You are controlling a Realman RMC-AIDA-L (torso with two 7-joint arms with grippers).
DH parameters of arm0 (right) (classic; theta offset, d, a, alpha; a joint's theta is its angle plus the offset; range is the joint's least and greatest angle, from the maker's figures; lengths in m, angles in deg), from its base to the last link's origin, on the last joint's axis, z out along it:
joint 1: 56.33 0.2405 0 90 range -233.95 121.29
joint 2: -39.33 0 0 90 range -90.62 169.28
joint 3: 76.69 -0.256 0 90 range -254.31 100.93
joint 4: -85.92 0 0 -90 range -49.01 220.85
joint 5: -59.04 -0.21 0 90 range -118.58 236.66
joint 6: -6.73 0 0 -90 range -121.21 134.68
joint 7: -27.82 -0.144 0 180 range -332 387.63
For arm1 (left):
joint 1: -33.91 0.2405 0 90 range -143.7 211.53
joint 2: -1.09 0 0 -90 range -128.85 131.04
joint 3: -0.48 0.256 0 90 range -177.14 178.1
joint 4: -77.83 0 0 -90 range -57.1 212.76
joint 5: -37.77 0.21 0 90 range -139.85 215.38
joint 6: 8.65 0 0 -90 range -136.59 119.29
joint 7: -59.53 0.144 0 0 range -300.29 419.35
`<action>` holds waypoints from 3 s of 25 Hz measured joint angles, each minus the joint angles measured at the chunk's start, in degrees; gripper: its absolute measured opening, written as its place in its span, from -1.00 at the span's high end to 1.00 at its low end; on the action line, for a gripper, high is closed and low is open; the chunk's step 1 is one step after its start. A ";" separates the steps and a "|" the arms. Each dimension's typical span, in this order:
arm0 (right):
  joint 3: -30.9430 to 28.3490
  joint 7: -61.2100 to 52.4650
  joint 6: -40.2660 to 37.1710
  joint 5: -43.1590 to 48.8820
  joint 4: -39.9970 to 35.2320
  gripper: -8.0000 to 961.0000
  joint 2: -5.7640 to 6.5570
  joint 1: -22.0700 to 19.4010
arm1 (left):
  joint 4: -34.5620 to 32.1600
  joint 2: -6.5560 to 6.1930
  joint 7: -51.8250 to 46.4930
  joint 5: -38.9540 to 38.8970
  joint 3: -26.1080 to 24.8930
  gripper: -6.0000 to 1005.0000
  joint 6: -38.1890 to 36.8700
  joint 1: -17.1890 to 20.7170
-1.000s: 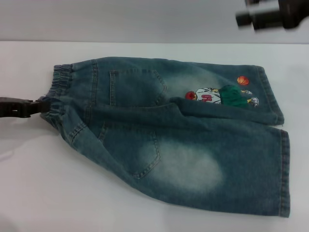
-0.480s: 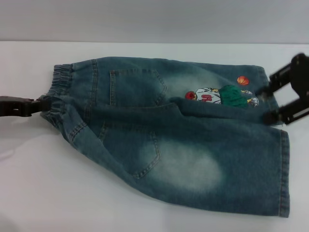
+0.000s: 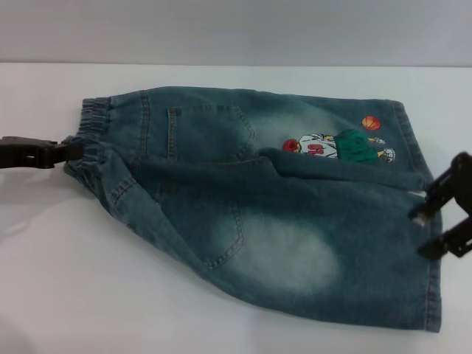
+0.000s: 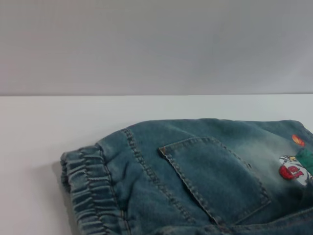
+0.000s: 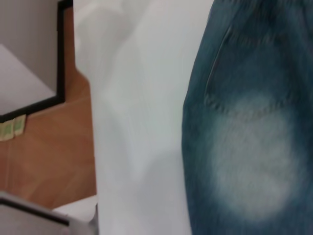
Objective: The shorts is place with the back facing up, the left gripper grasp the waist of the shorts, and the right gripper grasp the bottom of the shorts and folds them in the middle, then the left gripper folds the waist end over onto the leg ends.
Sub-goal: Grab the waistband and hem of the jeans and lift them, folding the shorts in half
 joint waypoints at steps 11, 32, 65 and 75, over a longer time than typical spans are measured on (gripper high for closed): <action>3.83 0.31 -0.67 7.52 4.29 -0.19 -0.94 -0.41 | 0.02 0.17 -0.05 -0.11 0.00 0.90 1.86 -1.21; 6.09 0.54 -0.19 15.94 6.69 -0.19 -4.63 -2.08 | 0.19 0.50 0.01 -1.19 0.00 0.90 1.60 -1.08; 5.93 0.64 8.68 22.87 12.32 -0.19 -7.03 -2.91 | 0.19 0.68 -0.08 -1.50 0.00 0.90 1.40 -1.36; 5.62 0.63 10.69 22.56 12.67 -0.19 -7.23 -3.66 | 0.19 0.55 -0.04 -1.50 0.00 0.90 1.31 -1.36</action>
